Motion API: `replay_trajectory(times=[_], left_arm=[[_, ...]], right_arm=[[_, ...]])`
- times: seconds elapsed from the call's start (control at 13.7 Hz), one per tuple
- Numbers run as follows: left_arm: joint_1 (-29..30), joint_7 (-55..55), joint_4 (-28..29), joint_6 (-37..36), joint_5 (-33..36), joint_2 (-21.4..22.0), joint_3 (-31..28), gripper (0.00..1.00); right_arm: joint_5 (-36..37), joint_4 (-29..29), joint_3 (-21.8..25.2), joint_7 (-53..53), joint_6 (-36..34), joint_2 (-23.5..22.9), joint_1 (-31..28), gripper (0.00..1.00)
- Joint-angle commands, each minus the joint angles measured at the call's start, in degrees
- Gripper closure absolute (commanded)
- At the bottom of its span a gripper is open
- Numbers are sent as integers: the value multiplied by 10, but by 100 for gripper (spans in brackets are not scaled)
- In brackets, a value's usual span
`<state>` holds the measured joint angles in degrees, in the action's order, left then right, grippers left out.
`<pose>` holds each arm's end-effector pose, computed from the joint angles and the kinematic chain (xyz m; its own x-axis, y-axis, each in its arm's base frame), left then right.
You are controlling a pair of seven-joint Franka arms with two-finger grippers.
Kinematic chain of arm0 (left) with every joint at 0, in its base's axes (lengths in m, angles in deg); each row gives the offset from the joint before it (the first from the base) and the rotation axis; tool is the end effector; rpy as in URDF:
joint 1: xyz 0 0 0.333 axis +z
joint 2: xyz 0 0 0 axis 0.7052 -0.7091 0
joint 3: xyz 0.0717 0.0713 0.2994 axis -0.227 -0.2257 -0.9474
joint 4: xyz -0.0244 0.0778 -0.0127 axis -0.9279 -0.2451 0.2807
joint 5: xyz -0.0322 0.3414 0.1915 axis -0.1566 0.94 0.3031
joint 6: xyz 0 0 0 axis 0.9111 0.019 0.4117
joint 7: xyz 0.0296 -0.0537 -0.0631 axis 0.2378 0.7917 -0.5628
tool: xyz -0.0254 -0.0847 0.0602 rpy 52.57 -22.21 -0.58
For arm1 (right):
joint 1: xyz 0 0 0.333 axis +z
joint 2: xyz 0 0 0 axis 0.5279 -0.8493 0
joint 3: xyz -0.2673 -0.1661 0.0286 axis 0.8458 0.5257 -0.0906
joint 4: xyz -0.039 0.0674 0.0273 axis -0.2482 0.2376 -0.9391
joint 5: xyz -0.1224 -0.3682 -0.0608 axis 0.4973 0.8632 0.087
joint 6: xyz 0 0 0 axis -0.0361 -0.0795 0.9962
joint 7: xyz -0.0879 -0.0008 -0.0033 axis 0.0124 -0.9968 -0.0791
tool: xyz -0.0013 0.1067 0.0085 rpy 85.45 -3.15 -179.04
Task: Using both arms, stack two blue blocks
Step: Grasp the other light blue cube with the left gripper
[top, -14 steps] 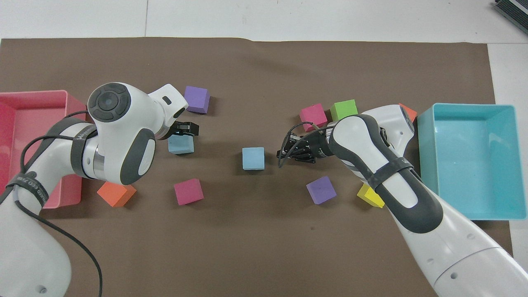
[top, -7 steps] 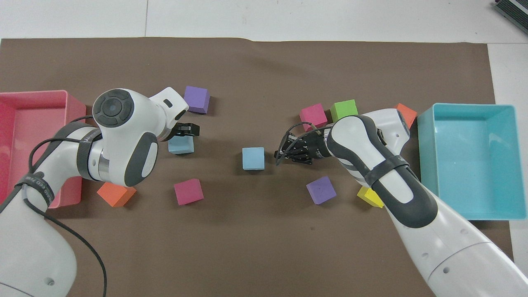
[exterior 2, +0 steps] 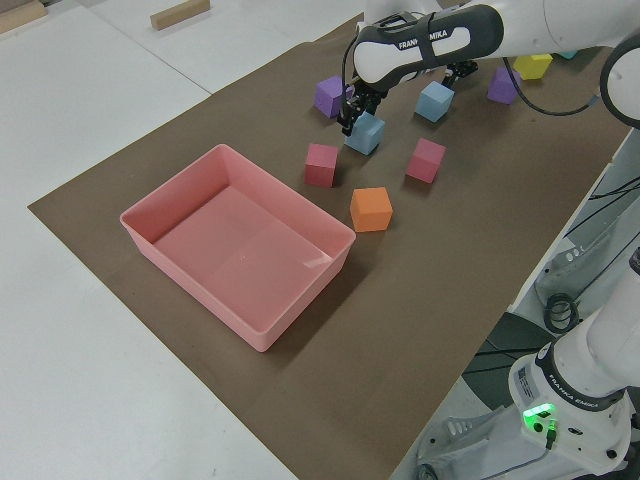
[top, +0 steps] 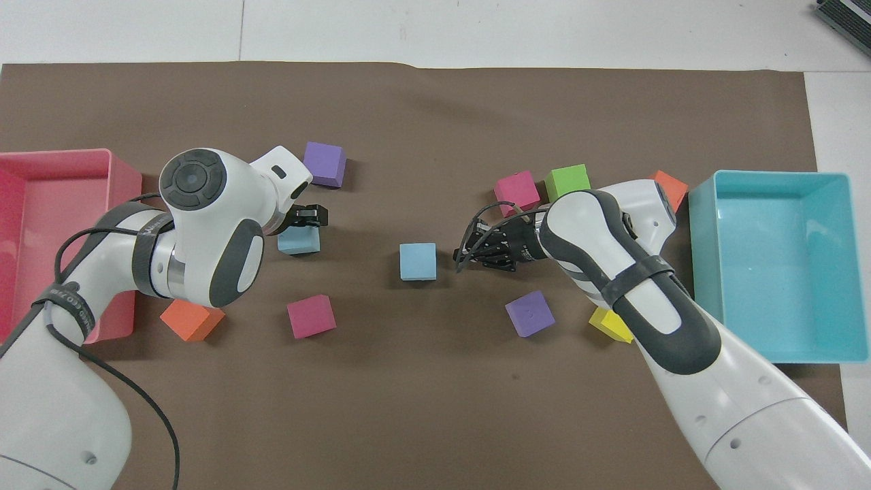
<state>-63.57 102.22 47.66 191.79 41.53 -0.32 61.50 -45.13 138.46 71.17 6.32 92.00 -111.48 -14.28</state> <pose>0.5943 -0.2042 0.3288 0.9950 -0.0550 0.0831 -0.0585 -0.9975 0.0401 0.5856 0.2196 0.2572 0.8781 -0.2311 -0.4189 -0.4660 -0.6114 -0.6395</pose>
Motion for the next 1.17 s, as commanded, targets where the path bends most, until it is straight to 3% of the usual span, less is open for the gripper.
replay_trajectory(times=[0.0, 0.15, 0.22, 1.1], left_arm=[[-11, 11, 13, -3, 1, 8, -9, 33], [-11, 11, 13, -12, 1, 10, -9, 69], [-12, 11, 13, -18, 1, 10, -9, 79], [-12, 21, -2, -45, 6, 12, -10, 79]], right_arm=[[-21, 6, -4, 23, 8, 0, -5, 100], [-21, 6, -4, 23, 8, 0, -5, 100], [-21, 6, -4, 23, 8, 0, -5, 100], [-21, 6, -4, 21, 8, 0, -4, 100]])
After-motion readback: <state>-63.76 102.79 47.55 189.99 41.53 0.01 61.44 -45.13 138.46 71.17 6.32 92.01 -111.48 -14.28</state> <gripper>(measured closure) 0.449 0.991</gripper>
